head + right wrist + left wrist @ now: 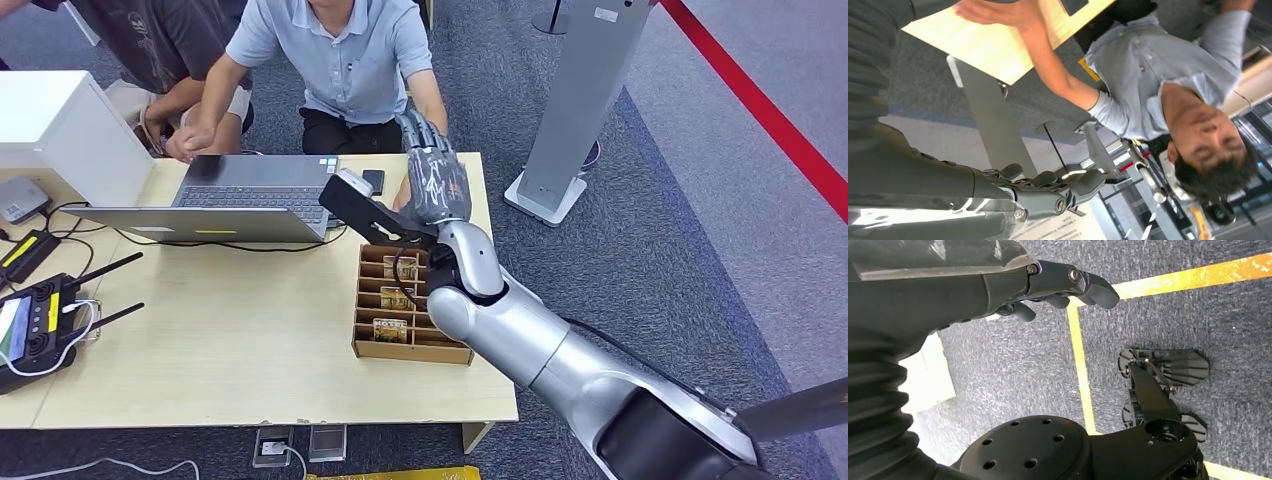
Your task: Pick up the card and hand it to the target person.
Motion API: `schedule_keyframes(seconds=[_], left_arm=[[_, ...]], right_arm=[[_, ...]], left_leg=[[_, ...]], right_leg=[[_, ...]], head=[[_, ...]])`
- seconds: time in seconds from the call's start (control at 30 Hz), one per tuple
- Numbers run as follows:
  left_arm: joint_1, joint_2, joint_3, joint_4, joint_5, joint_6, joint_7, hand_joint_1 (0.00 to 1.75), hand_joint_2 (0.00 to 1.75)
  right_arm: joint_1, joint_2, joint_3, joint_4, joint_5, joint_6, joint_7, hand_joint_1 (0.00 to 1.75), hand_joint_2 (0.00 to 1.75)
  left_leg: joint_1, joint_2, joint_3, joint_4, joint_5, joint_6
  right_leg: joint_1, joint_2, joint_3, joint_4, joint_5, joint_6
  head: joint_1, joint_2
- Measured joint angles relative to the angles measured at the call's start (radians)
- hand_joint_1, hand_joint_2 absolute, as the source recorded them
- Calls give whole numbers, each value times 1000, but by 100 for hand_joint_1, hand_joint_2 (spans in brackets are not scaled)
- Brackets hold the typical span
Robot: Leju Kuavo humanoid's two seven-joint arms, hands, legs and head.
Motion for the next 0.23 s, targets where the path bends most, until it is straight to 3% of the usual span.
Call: schedule_keyframes(seconds=[0.1,0.23], left_arm=[[2,0,0,0,14,4,0,0,175],[5,0,0,0,26,5,0,0,175]], right_arm=[[66,-58,-38,-163,-16,6,26,0,175],[164,-126,-92,-350,-83,23,0,0,175]], left_leg=[[0,0,0,0,0,0],[0,0,0,0,0,0]], right_leg=[[0,0,0,0,0,0],[0,0,0,-1,0,0]], head=[[0,0],[1,0]])
